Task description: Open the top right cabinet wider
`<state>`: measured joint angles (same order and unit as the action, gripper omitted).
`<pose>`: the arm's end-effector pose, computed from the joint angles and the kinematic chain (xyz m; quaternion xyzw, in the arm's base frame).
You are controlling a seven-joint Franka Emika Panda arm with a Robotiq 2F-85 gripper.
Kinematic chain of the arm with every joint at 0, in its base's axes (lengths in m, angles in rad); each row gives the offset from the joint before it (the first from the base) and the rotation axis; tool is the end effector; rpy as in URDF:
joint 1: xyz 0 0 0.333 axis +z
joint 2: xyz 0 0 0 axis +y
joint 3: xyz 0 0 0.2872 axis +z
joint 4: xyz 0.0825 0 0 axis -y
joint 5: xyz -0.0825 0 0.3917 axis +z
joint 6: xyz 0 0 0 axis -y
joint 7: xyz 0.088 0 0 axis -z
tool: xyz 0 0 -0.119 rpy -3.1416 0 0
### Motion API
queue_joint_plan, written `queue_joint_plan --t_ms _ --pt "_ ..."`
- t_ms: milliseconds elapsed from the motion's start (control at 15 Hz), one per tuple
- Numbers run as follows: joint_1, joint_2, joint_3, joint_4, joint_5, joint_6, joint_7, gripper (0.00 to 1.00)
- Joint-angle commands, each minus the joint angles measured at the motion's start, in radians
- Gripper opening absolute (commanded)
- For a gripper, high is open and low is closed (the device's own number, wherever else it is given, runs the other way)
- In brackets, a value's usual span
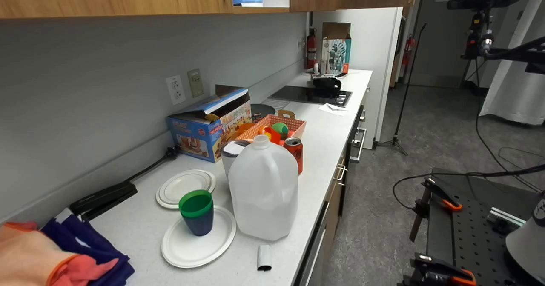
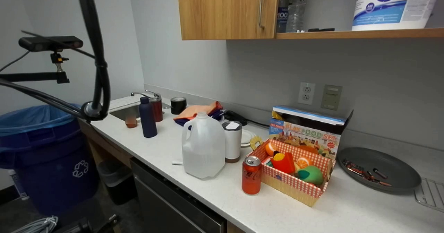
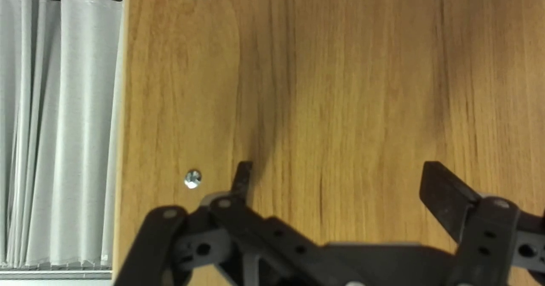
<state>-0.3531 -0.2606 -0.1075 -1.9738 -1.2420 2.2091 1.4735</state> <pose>0.4664 -0.2838 0.6219 0.6331 -0.5297 0.4330 0.3620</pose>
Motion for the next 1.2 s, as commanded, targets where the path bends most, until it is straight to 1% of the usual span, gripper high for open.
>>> queue_joint_plan --t_ms 0,400,467,667,1133 --pt "0.047 0.000 -0.038 0.004 -0.009 -0.014 0.002 1.00" --pt "0.047 0.000 -0.040 0.006 -0.009 -0.014 0.002 1.00" --pt "0.052 -0.001 -0.043 0.005 0.005 -0.019 -0.018 1.00" --pt "0.058 0.001 -0.046 0.006 -0.023 -0.047 -0.001 1.00" --pt "0.071 0.008 -0.035 0.015 -0.098 -0.214 0.018 1.00"
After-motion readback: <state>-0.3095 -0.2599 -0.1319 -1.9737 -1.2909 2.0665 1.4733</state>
